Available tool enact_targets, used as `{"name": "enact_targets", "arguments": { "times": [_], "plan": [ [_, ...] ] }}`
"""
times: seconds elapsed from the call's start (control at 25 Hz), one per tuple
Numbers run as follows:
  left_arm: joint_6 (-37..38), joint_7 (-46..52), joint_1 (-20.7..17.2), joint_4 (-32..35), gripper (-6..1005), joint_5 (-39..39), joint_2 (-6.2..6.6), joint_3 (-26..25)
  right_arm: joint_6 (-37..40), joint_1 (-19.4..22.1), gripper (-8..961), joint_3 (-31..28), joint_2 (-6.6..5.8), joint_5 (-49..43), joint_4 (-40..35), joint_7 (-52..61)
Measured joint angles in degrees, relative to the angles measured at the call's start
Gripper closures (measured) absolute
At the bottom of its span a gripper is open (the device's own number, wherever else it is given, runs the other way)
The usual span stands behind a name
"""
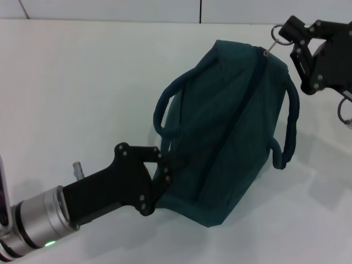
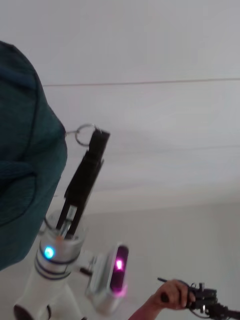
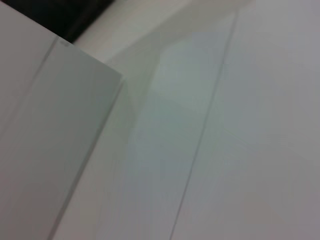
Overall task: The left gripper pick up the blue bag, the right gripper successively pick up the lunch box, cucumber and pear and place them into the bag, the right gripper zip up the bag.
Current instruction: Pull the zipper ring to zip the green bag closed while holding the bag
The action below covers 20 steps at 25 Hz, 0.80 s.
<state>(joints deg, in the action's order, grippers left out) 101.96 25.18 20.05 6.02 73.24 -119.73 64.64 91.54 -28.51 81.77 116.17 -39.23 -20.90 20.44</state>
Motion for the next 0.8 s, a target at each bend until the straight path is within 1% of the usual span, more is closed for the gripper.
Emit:
{"name": "enact_targets", "arguments": {
  "times": [0.12, 0.28, 0.4, 0.52, 0.6, 0.68, 0.8],
  "plan": [
    [0.02, 1.16, 0.15, -0.36, 900, -1.72, -0.11, -0.04, 0.55, 0.25, 934, 0.63, 0.02, 0.15, -0.22, -0.99],
    [0.94, 3.01, -0.7, -0.41, 874, -6.02, -0.19, -0.11, 0.47, -0.12, 935, 0.78, 0.02, 0.09, 0.05, -1.28],
    [3.47, 5.62, -0.84, -0.35, 855, -8.69, -0.23, -0.13, 0.25, -0.27, 935, 1.15, 0.01, -0.04, -0.04, -1.3],
    [4.11, 8.52, 0.25, 0.08, 742, -9.87, -0.21, -0.09, 0.21, -0.3, 935, 1.63, 0.02, 0.11, -0.23, -1.32],
    [4.01, 11.4, 2.14, 0.37, 667, -10.29, 0.05, -0.03, 0.15, -0.35, 935, 1.63, 0.01, 0.05, -0.26, -1.33],
    [3.34, 15.9, 3.94, 1.5, 589, -10.23, 0.67, -0.03, 0.06, -0.4, 935, 1.64, 0.01, -0.1, -0.27, -1.34],
    [-0.83, 25.2, 5.58, 6.5, 468, -8.02, 1.57, 0.4, -0.01, -0.47, 935, 1.64, 0.01, -0.19, -0.3, -1.36]
  ]
}}
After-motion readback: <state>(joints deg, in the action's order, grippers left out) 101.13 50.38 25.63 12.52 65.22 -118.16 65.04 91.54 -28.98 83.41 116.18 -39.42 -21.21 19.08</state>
